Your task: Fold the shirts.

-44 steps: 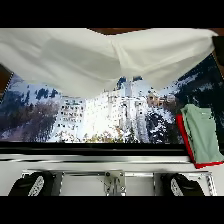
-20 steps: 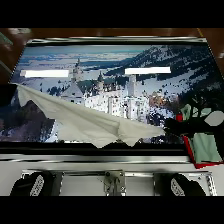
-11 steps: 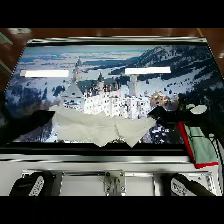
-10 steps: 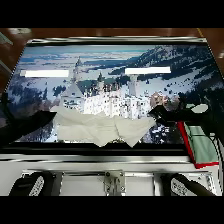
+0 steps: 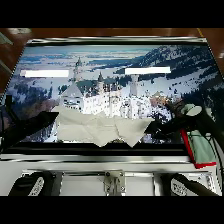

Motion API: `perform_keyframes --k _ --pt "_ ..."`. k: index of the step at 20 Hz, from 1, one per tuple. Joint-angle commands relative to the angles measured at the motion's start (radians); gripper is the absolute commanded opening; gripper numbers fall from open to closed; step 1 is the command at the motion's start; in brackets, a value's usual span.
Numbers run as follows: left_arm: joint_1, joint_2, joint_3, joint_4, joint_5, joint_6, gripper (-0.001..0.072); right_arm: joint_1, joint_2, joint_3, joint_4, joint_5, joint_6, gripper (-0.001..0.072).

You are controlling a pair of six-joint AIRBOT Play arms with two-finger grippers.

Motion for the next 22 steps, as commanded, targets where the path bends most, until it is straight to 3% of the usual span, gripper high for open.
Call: perform_keyframes --k 1,6,14,15,16,17,18,22 --pt "-0.003 0.000 -0.002 0.000 0.005 0.000 0.0034 0.164 -0.001 -0.087 -0.005 -0.121 0.031 0.0685" --pt "-0.003 0.000 -0.002 0.000 0.006 0.000 0.0034 0.315 -0.003 -0.091 -0.004 -0.332 0.177 0.0685" --pt "-0.003 0.001 -0.001 -0.001 0.017 0.000 0.0034 0.457 -0.081 -0.090 -0.001 -0.416 0.279 0.0676" --pt "-0.003 0.001 -0.001 -0.001 0.017 0.000 0.0034 0.471 -0.085 -0.090 -0.002 -0.438 0.297 0.0498" --pt "-0.003 0.001 -0.001 -0.002 0.017 0.000 0.0034 0.476 -0.085 -0.090 -0.002 -0.458 0.321 0.0253" --pt "-0.003 0.001 -0.001 -0.002 0.017 0.000 0.0034 0.475 -0.084 -0.090 -0.002 -0.467 0.345 0.0090" --pt "-0.003 0.001 -0.001 -0.002 0.017 0.000 0.0034 0.471 -0.077 -0.089 -0.005 -0.474 0.352 0.0059" --pt "-0.003 0.001 0.012 0.000 0.036 0.007 0.0033 0.460 0.041 -0.083 -0.013 -0.475 0.298 0.0059"
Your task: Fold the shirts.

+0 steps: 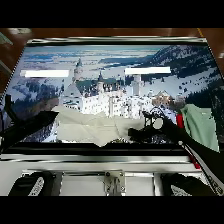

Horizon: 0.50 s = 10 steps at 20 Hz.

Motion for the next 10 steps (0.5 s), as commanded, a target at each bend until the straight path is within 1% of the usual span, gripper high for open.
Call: perform_keyframes --k 1,3,4,6,7,8,10 --pt "0.000 0.002 0.031 0.001 0.024 0.042 0.0032 0.001 0.128 0.021 -0.003 0.006 -0.058 0.0059" --pt "0.000 0.003 0.122 0.002 0.026 0.134 0.0032 0.001 0.262 0.090 -0.041 0.027 -0.119 0.0058" --pt "0.000 0.003 0.195 0.002 0.026 0.164 0.0031 0.001 0.331 0.145 -0.071 0.027 -0.130 0.0059" --pt "0.006 0.003 0.377 0.002 0.034 0.181 0.0031 0.001 0.466 0.311 -0.176 0.012 -0.103 0.0058" --pt "0.008 0.003 0.489 0.002 0.048 0.181 0.0031 0.001 0.515 0.409 -0.247 -0.005 -0.056 0.0058" --pt "0.008 0.003 0.599 0.002 0.075 0.181 0.0031 0.001 0.557 0.528 -0.354 -0.027 0.018 0.0058" --pt "0.008 0.002 0.825 0.036 0.145 0.181 0.0031 0.001 0.599 0.762 -0.630 -0.034 0.176 0.0058"
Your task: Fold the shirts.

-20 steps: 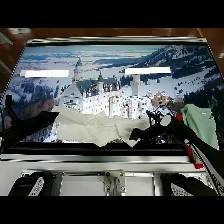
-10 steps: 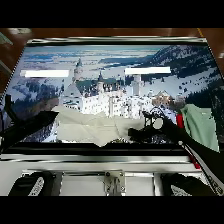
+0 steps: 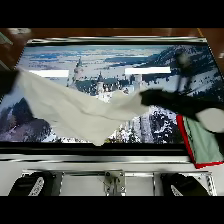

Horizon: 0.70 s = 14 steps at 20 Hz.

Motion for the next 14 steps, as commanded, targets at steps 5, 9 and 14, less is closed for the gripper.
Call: perform_keyframes --k 5,9,14 --pt "0.002 0.004 0.552 0.348 0.022 -0.098 0.0032 0.000 0.107 0.594 -0.661 0.192 0.258 0.0058" --pt "0.002 0.049 0.557 0.395 -0.062 -0.175 0.0032 0.000 0.109 0.658 -0.633 0.313 0.241 0.0058" --pt "0.002 0.124 0.557 0.517 -0.218 -0.259 0.0031 0.000 0.137 0.690 -0.628 0.541 0.273 0.0058"
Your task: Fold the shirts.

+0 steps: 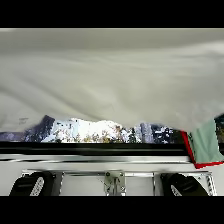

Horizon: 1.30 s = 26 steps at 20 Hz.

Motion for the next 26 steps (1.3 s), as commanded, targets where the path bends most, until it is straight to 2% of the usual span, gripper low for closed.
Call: perform_keyframes --k 1,3,5,7,8,10,13,16,18,22,25,26 --pt "0.001 0.039 0.007 0.182 -0.156 -0.117 0.0032 0.000 0.010 0.024 -0.014 0.230 0.024 0.0058" --pt "0.001 0.033 0.000 0.266 -0.282 -0.145 0.0032 0.000 -0.017 0.024 -0.008 0.394 0.021 0.0058" --pt "0.001 0.013 -0.036 0.297 -0.344 -0.140 0.0033 0.000 -0.084 0.023 -0.010 0.560 -0.012 0.0058" --pt "0.001 -0.011 -0.096 0.328 -0.345 -0.140 0.0033 0.000 -0.160 -0.029 -0.029 0.639 -0.063 0.0059" --pt "0.001 -0.029 -0.130 0.344 -0.344 -0.141 0.0033 0.000 -0.190 -0.079 -0.028 0.623 -0.078 0.0058" --pt "0.001 -0.087 -0.190 0.361 -0.337 -0.140 0.0033 -0.001 -0.256 -0.210 -0.034 0.508 -0.102 0.0058" --pt "0.001 -0.217 -0.248 0.360 -0.262 -0.140 0.0033 -0.003 -0.392 -0.372 -0.077 0.218 -0.056 0.0058" --pt "-0.002 -0.396 -0.259 0.339 -0.188 -0.141 0.0033 -0.068 -0.571 -0.387 -0.042 -0.059 0.027 0.0058" --pt "-0.003 -0.533 -0.259 0.264 -0.182 -0.141 0.0033 -0.139 -0.677 -0.387 0.018 -0.196 0.072 0.0058" --pt "-0.003 -0.775 -0.260 0.056 -0.209 -0.141 0.0033 -0.272 -0.813 -0.387 0.184 -0.227 0.093 0.0058" --pt "-0.026 -0.928 -0.260 0.010 -0.312 -0.141 0.0034 -0.327 -0.875 -0.387 0.317 -0.175 0.085 0.0058" --pt "-0.042 -0.972 -0.260 0.010 -0.343 -0.141 0.0034 -0.328 -0.894 -0.387 0.365 -0.171 0.054 0.0058"
